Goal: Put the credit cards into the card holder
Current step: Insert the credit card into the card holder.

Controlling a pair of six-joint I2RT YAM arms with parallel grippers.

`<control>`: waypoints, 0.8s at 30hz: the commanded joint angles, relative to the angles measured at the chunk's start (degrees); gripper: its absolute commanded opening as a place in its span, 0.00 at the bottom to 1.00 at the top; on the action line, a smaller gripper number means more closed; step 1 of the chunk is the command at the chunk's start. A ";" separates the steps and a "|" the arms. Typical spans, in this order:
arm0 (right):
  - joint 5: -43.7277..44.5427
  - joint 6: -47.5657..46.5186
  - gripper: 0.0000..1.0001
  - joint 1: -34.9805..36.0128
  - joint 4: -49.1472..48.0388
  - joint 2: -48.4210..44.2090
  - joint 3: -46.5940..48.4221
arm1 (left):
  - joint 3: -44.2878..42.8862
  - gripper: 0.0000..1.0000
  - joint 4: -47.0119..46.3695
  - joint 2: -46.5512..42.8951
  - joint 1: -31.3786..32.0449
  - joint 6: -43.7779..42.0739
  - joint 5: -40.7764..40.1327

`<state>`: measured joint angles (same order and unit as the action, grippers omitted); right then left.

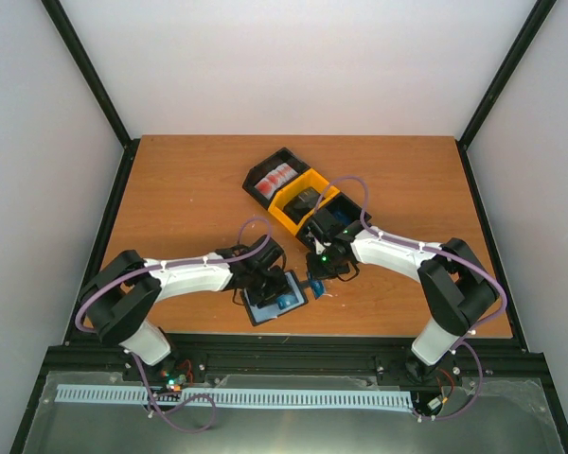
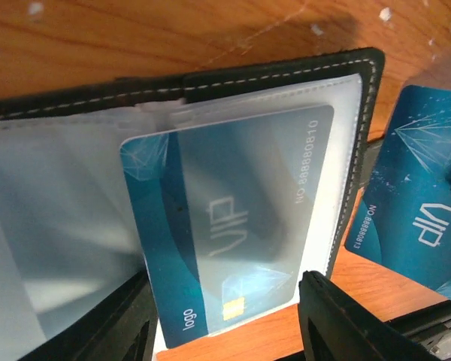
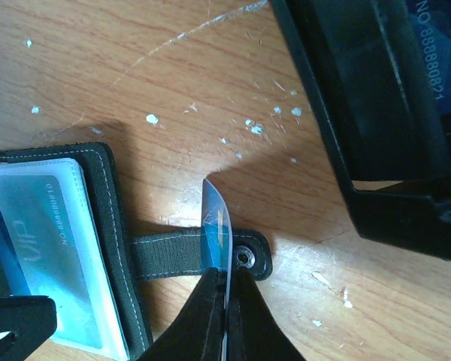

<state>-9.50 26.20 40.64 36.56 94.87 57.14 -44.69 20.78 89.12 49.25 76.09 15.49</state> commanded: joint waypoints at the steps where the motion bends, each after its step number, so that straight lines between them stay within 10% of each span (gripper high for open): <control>1: 2.41 0.17 0.03 0.23 0.35 1.91 -2.41 | -3.27 0.52 -2.67 1.93 -0.56 -4.42 -1.57; 24: 3.26 1.48 0.03 0.23 -0.26 0.06 -3.36 | -1.89 0.44 -3.70 0.63 -0.64 0.53 -0.16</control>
<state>-9.63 27.09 40.60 35.24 93.97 55.96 -47.29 16.62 90.74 49.21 73.58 15.73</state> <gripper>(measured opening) 0.031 0.441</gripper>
